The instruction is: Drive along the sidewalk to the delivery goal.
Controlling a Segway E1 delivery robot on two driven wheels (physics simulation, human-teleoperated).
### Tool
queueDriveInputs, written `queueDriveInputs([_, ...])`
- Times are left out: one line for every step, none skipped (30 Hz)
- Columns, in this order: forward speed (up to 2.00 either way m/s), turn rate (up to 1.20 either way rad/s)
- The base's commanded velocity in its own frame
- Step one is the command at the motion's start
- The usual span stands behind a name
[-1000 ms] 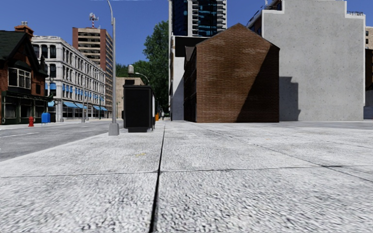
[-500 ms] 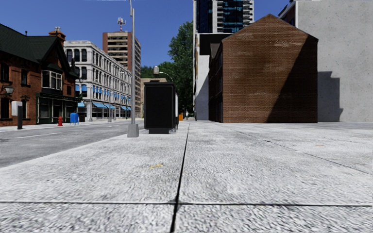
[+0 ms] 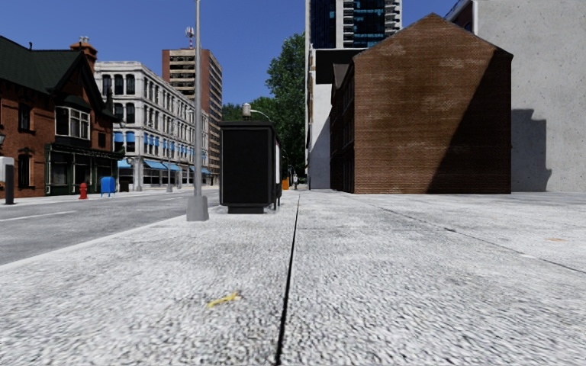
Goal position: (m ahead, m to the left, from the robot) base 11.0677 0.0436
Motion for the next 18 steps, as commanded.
queueDriveInputs([2.0, 0.0])
queueDriveInputs([2.0, 0.0])
queueDriveInputs([2.0, 0.0])
queueDriveInputs([2.0, 0.0])
queueDriveInputs([2.0, 0.0])
queueDriveInputs([2.0, 0.0])
queueDriveInputs([2.0, 0.0])
queueDriveInputs([2.0, 0.0])
queueDriveInputs([2.0, 0.0])
queueDriveInputs([2.0, 0.0])
queueDriveInputs([2.0, 0.0])
queueDriveInputs([2.0, 0.0])
queueDriveInputs([2.0, 0.0])
queueDriveInputs([2.0, 0.0])
queueDriveInputs([2.0, 0.0])
queueDriveInputs([2.0, 0.0])
queueDriveInputs([2.0, 0.0])
queueDriveInputs([2.0, 0.0])
